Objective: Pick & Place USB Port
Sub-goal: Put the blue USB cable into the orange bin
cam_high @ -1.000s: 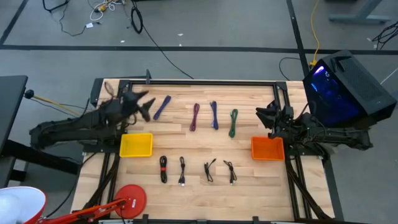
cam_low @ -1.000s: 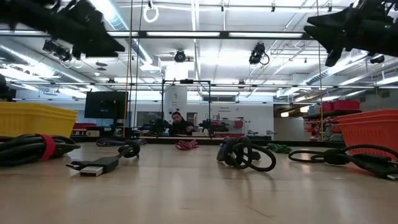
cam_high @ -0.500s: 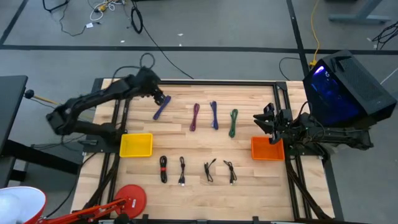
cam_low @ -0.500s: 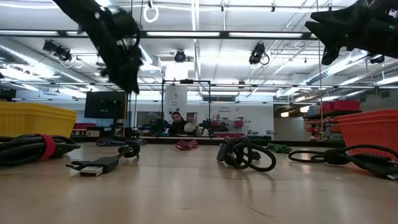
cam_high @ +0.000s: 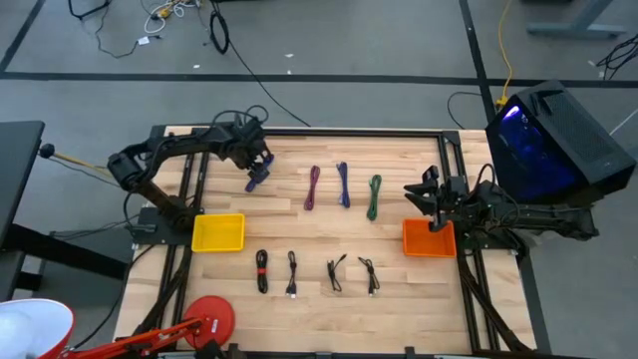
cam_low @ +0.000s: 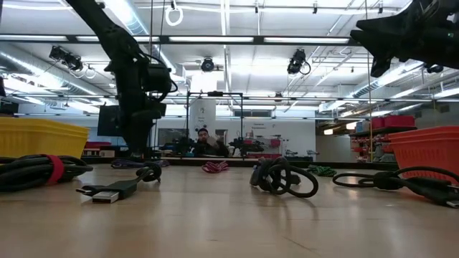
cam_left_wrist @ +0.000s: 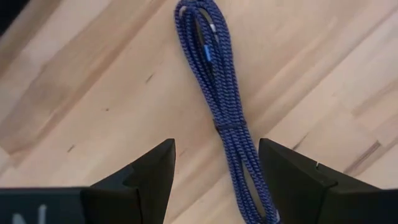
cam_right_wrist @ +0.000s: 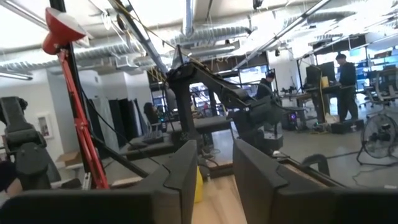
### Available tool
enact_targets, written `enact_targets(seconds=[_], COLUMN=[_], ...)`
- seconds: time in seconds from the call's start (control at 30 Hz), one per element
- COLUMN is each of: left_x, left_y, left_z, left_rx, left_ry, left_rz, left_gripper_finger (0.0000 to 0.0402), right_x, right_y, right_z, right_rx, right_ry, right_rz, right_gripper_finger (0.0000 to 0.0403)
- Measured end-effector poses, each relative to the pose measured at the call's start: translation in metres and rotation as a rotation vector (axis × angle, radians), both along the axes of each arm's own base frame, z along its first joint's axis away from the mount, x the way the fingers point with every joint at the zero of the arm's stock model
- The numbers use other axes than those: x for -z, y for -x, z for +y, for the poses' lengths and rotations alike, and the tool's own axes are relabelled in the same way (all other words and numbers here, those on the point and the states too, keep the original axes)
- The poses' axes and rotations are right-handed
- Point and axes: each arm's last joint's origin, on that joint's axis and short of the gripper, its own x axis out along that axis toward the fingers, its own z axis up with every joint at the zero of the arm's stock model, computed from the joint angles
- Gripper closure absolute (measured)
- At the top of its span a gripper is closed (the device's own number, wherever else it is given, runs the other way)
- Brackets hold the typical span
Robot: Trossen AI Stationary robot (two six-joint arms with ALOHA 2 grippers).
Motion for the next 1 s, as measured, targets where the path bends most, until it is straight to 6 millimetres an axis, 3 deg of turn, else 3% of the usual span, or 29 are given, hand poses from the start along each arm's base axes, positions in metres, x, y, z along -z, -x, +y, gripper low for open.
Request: enact_targets(seconds=[0.53, 1.0], left_x=[0.002, 0.035], left_y=[-0.003, -0.017], left_z=[-0.003, -0.008], left_rx=[-0.051, -0.031], left_ry=[0.017, 0.087], left_rz=[-0.009, 0.089], left_gripper_finger=[0.0165, 0.0165], right_x=[0.001, 0.002], right_y=[0.000, -0.001], right_z=[0.000, 0.002], right_rx=[-0.004, -0.054], right_ry=[-0.001, 0.011], right_rz=[0.015, 0.017], right_gripper_finger=[0.0297, 0.0297])
